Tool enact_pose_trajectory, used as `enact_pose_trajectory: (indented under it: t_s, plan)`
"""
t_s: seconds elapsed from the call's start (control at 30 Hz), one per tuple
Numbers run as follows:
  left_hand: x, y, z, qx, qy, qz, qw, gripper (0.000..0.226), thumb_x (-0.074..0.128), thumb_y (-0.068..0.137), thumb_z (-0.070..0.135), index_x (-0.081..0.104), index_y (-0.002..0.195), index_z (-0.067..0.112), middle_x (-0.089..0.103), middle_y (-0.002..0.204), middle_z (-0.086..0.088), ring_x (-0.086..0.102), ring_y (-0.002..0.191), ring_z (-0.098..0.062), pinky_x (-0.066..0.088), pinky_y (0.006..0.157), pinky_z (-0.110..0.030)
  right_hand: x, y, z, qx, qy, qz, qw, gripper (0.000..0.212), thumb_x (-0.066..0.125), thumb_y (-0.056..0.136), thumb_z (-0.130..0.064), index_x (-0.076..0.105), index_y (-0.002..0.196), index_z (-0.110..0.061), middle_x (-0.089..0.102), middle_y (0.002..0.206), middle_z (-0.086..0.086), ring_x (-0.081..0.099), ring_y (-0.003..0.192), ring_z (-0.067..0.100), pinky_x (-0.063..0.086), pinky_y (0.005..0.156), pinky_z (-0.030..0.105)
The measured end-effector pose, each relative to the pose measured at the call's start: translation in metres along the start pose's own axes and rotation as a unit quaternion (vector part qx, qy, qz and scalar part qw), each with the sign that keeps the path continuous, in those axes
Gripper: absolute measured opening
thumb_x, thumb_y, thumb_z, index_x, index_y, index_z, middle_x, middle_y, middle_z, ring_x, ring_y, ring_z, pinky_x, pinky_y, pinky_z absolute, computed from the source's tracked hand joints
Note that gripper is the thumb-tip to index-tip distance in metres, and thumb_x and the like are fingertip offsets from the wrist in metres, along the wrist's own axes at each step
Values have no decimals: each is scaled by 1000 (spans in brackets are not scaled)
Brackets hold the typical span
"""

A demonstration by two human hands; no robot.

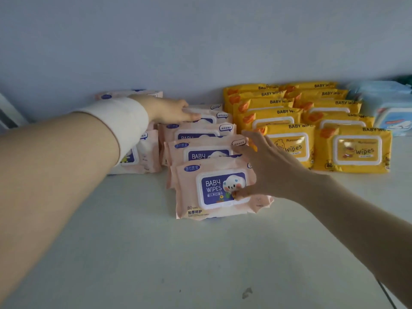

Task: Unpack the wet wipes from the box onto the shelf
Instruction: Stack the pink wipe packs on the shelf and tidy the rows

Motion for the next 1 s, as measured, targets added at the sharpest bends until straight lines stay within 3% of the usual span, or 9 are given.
enact_pose_trajectory:
  t_s: [0.13, 0.23, 0.27, 0.37, 0.47, 0.57, 0.77, 0.9, 1.0]
  plan:
    - [6, 18, 2, 31, -15, 6, 999, 72, 32, 87, 65, 49, 124, 6, 55, 125, -12, 52, 114, -29, 38, 96, -35, 8, 6, -1, 22, 94, 8, 995, 107, 74, 62, -57, 16, 147, -29, -2, 153, -5, 17, 141, 22, 35, 108, 36]
    - [2, 29, 6, 40, -29, 6, 999, 58, 30, 90, 60, 52, 105, 9, 55, 103, -11, 52, 92, -24, 38, 73, -31, 11, 8, 0, 26, 113, -6, 993, 108, 75, 63, -53, 10, 148, -33, -8, 150, -8, 27, 138, 21, 39, 105, 31]
    - [-1, 32, 5, 43, -32, 7, 999, 60, 27, 91, 60, 51, 106, 7, 55, 106, -12, 53, 96, -25, 39, 76, -31, 11, 9, -1, 30, 113, -5, 993, 107, 75, 63, -53, 11, 147, -34, -7, 149, -9, 30, 136, 20, 40, 104, 30]
    - [-5, 43, 0, 45, -27, 11, 999, 74, 19, 90, 62, 48, 127, 5, 50, 133, -12, 45, 123, -28, 34, 103, -36, 9, 10, -2, 47, 114, 19, 992, 104, 77, 63, -50, 16, 146, -35, 1, 147, -5, 41, 128, 19, 44, 100, 27]
    - [-3, 53, 0, 51, -34, 25, 998, 86, 12, 84, 70, 49, 129, 6, 48, 138, -11, 44, 127, -28, 30, 110, -41, 9, 9, -3, 64, 123, 46, 989, 100, 77, 64, -49, 19, 144, -38, 6, 143, -3, 46, 121, 20, 47, 96, 28]
    - [-1, 60, 1, 48, -55, 33, 997, 85, 8, 85, 70, 39, 141, 14, 35, 150, -7, 30, 140, -25, 18, 117, -40, 7, 9, -4, 64, 108, 59, 990, 101, 76, 64, -51, 15, 143, -42, 7, 141, -2, 48, 116, 19, 48, 92, 27]
    - [-3, 69, 3, 50, -73, 54, 995, 80, 9, 86, 71, 20, 149, 23, 15, 158, 1, 12, 146, -20, 7, 120, -39, 6, 9, -5, 67, 93, 70, 991, 112, 77, 62, -52, 3, 146, -41, 7, 141, -2, 49, 115, 17, 48, 92, 26]
    - [-8, 72, 4, 41, -94, 20, 995, 87, 7, 81, 77, 31, 145, 24, 26, 155, 0, 22, 143, -23, 13, 119, -42, 5, 7, -6, 76, 92, 79, 990, 111, 77, 62, -53, 4, 145, -41, 8, 137, -2, 51, 106, 16, 49, 87, 25]
    - [-12, 68, 8, 79, -94, 2, 992, 87, 8, 80, 77, 42, 139, 22, 41, 146, -2, 34, 137, -26, 20, 116, -43, 7, 5, -6, 86, 115, 110, 983, 110, 80, 59, -49, 13, 146, -38, 15, 137, 1, 53, 105, 21, 50, 85, 29]
Point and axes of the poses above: each hand's wrist, its own y-axis towards the middle knuckle, its own x-axis out of the palm, z = x × y, the point moved 3 cm from there along y, towards the middle knuckle
